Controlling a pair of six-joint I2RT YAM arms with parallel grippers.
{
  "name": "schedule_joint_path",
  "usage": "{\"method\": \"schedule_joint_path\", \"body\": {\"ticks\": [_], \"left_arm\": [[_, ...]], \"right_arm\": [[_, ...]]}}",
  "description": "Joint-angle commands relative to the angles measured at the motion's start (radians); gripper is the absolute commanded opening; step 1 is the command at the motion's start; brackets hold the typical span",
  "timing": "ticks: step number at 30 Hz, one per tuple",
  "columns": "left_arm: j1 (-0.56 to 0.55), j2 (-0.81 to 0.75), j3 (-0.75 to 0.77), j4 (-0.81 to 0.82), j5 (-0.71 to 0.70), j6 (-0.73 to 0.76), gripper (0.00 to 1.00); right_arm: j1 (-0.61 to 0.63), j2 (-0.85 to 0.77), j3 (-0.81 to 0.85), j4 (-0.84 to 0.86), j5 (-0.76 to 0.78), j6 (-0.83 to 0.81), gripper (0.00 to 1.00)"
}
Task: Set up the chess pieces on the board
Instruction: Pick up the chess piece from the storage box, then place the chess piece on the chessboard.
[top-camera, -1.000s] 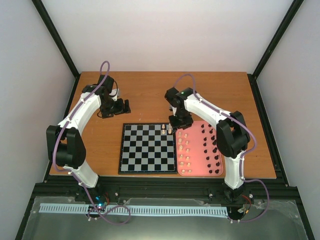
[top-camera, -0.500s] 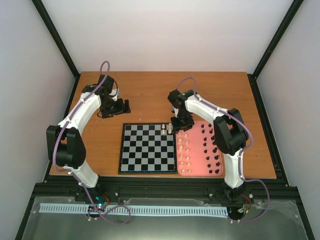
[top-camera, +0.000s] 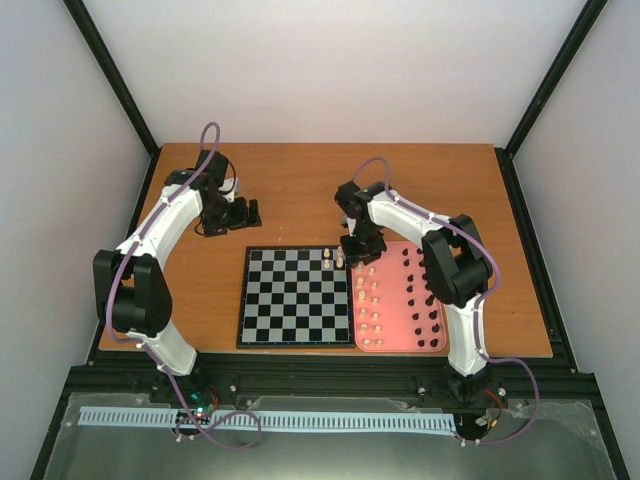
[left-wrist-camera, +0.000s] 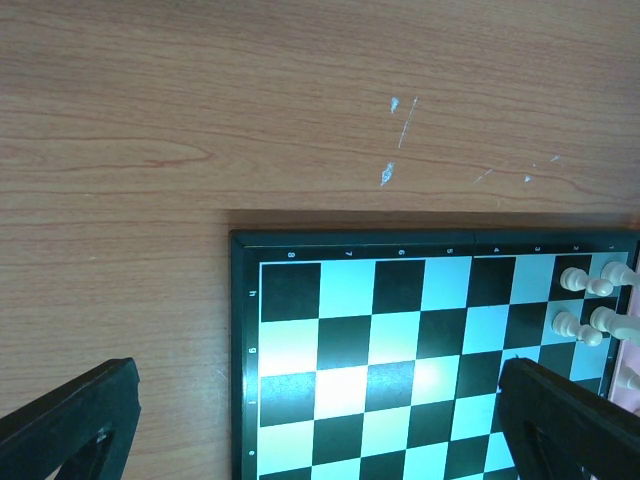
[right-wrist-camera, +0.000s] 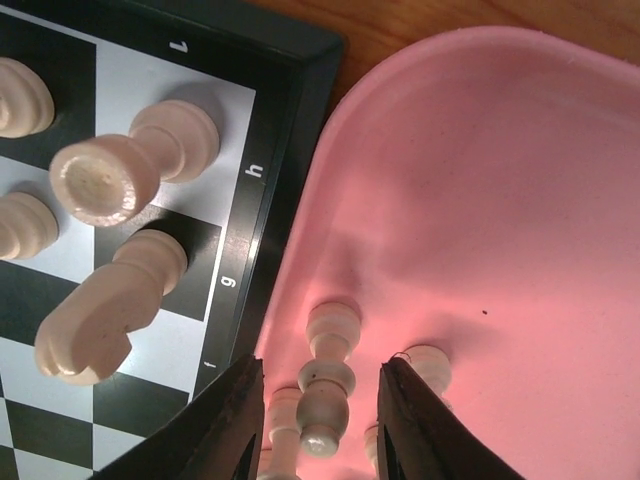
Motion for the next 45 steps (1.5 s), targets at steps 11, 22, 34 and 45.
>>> {"method": "schedule_joint_path", "body": {"ticks": [11,22,34,45], "left_arm": [[-0.005,0.015,0.012,0.002,-0.004,-0.003,1.0],[-0.003,0.003,0.014,0.001,-0.006,-0.004,1.0],[-0.004,-0.03,-0.009,0.014,0.006,-0.008,1.0],[-0.003,-0.042,-0.013,0.021,0.01,-0.012,1.0]], "right_arm": [[-0.01,0.028,-0.014,0.011,-0.002,0.0,0.18],[-0.009,-0.022,0.081,-0.084,0.046,0.003,0.07],[0.087,-0.086,0.164,-0.2,0.045,0.054,0.07],[0.156,-0.088,0.146,-0.181,0.077,0.091,0.07]]}}
